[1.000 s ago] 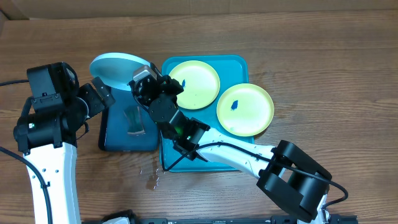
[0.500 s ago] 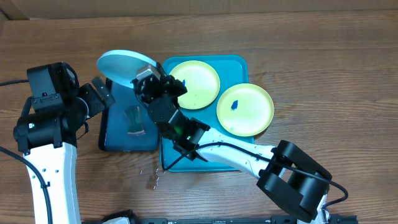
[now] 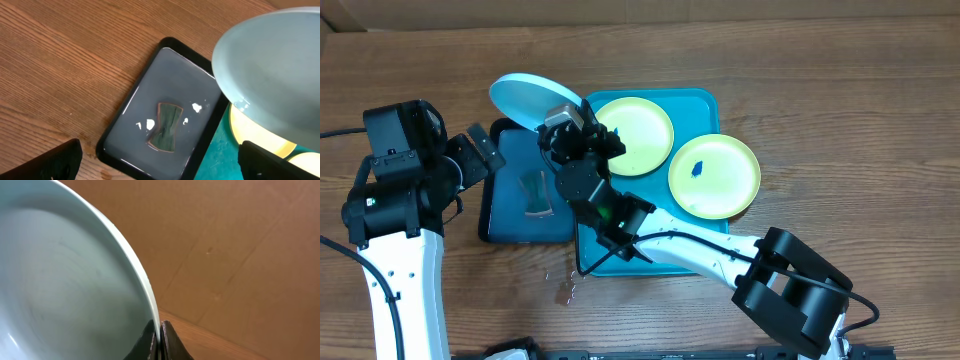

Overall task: Clean dirty plates on tray and stack at the side
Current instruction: 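Tilt the light blue plate over the black tray to drain water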

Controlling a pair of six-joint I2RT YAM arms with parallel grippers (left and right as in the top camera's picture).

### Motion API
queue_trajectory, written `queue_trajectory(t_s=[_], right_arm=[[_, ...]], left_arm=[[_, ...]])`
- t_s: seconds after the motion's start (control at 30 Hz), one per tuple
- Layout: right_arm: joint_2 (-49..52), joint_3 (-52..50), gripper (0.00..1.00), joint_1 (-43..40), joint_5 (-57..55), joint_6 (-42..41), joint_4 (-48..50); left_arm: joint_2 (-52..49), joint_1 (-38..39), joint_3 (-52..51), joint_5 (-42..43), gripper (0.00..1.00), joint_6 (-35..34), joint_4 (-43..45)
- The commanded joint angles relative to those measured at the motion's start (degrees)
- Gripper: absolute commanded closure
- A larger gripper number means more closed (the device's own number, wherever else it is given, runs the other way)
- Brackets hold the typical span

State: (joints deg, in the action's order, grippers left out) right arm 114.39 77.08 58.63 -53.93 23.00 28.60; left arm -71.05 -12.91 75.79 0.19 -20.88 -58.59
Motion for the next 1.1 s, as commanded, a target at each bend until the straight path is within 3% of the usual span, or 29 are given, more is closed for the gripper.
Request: queue_trajectory(t_s=[0.0,1.07], right_arm=[[-2.5,1.4,0.96,0.8,-2.8,0.0,0.5],[-2.5,1.4,0.96,-0.2,-2.6,-0.5,3.4]], left_arm=[[-0.2,-0.2,1.0,-0.6,0.0,-0.3,0.1],[-0.2,-0.2,1.0,-0.6,0.0,-0.3,0.1]])
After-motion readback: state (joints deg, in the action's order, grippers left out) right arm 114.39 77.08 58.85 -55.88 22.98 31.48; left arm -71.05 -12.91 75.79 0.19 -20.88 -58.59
